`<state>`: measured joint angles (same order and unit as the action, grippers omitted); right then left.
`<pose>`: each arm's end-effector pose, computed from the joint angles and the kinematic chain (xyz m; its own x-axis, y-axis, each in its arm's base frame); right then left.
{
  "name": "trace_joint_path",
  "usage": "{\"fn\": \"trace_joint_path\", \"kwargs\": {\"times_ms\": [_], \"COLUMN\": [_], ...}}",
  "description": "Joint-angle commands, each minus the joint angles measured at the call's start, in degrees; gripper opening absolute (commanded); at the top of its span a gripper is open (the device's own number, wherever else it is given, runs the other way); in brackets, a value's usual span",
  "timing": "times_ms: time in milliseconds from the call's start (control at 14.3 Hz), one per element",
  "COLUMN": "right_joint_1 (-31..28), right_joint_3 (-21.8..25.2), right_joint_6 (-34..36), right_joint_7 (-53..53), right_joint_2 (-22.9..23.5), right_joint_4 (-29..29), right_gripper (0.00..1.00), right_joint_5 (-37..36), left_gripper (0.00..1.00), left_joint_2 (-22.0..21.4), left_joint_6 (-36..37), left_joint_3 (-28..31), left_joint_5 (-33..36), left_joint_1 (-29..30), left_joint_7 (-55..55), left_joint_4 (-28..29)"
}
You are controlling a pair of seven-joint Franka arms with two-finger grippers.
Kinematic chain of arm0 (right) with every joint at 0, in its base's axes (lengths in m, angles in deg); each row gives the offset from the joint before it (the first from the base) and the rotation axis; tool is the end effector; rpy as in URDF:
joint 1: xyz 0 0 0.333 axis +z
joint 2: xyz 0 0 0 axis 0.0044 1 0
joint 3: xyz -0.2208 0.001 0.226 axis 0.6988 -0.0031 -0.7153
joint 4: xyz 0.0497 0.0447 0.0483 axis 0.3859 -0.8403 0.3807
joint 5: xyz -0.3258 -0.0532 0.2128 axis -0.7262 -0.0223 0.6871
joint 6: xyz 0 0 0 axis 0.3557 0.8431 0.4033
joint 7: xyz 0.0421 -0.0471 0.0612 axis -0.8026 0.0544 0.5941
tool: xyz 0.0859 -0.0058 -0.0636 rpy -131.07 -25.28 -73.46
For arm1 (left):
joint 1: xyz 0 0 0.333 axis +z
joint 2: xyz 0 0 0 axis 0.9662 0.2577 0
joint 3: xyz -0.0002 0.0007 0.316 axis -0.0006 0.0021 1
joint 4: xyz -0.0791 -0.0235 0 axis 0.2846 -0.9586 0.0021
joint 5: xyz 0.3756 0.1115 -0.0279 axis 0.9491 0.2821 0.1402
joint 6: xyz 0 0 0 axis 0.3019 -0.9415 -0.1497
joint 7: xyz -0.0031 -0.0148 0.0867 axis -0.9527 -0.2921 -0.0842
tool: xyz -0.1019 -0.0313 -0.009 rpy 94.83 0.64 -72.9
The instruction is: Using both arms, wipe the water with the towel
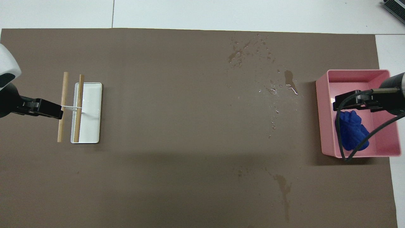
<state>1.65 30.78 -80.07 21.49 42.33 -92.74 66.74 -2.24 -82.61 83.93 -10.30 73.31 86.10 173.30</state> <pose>0.5394 0.0373 0.6403 0.9989 -0.0469 0.0008 -0.0469 -0.9986 -0.0238 0.5305 -0.0618 0.6298 0.9821 -0.1806 -0.0528 -0.1794 -0.9834 0.0265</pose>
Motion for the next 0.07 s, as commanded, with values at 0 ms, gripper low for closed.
{"fn": "trace_joint_path", "kwargs": {"times_ms": [0], "right_joint_1": [0.01], "right_joint_3": [0.20], "right_joint_6": [-0.52], "right_joint_7": [-0.59], "right_joint_2": [-1.25], "right_joint_4": [-1.53], "right_gripper": [1.00], "right_joint_5": [0.59], "left_gripper": [1.00], "left_joint_2": [-1.33], "left_joint_6": [0.10], "left_joint_3": [-0.72], "left_joint_5": [1.04], "left_joint_1": [0.88], "left_joint_7": [0.12], "left_joint_4": [1.36]}}
